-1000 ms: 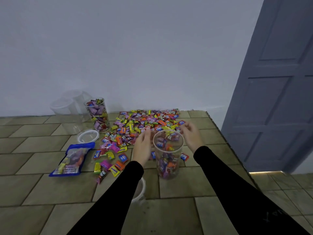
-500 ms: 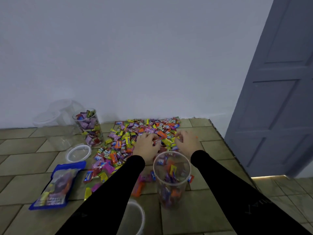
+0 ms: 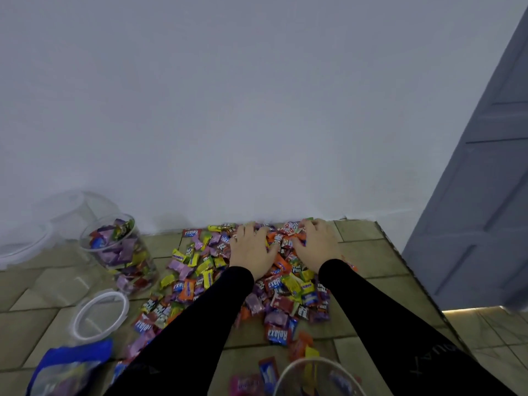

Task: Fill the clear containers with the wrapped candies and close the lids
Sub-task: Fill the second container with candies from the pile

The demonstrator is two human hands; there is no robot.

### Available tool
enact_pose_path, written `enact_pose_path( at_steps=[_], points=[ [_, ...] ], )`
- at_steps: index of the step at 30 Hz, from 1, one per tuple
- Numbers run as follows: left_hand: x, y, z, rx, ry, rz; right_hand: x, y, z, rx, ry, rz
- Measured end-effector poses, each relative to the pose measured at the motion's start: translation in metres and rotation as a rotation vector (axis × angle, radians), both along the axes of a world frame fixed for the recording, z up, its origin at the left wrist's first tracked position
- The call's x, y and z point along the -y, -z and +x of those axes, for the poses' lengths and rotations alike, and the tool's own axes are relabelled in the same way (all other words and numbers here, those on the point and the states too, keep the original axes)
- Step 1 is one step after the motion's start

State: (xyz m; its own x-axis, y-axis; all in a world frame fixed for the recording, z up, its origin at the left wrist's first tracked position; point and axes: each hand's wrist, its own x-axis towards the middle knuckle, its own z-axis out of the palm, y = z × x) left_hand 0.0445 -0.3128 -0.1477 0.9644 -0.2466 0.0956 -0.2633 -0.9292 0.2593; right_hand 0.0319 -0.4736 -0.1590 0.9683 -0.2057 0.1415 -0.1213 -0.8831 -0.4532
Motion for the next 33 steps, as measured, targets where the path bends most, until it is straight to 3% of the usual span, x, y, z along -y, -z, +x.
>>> enact_pose_path(
  at_steps=[4,10,22,25,29,33],
  points=[
    [0.008,0.007,0.026,0.009,0.007,0.067,0.0,0.006,0.027,-0.042,0.008,0.056],
    [0.008,0.021,0.045,0.005,0.008,0.085,-0.006,0.017,0.046,-0.048,-0.094,-0.046],
    [0.003,0.015,0.032,-0.1,0.118,0.085,-0.017,0.026,0.023,-0.052,-0.165,-0.116],
    [0.005,0.012,0.024,-0.124,0.1,0.085,-0.021,0.021,0.016,-0.108,-0.172,-0.087],
    [0.003,0.007,0.013,-0.128,0.085,0.024,-0.019,0.012,0.005,-0.094,-0.162,0.105],
    [-0.004,0.006,0.004,-0.058,0.089,-0.077,-0.02,-0.001,-0.007,-0.023,-0.184,0.1]
  ],
)
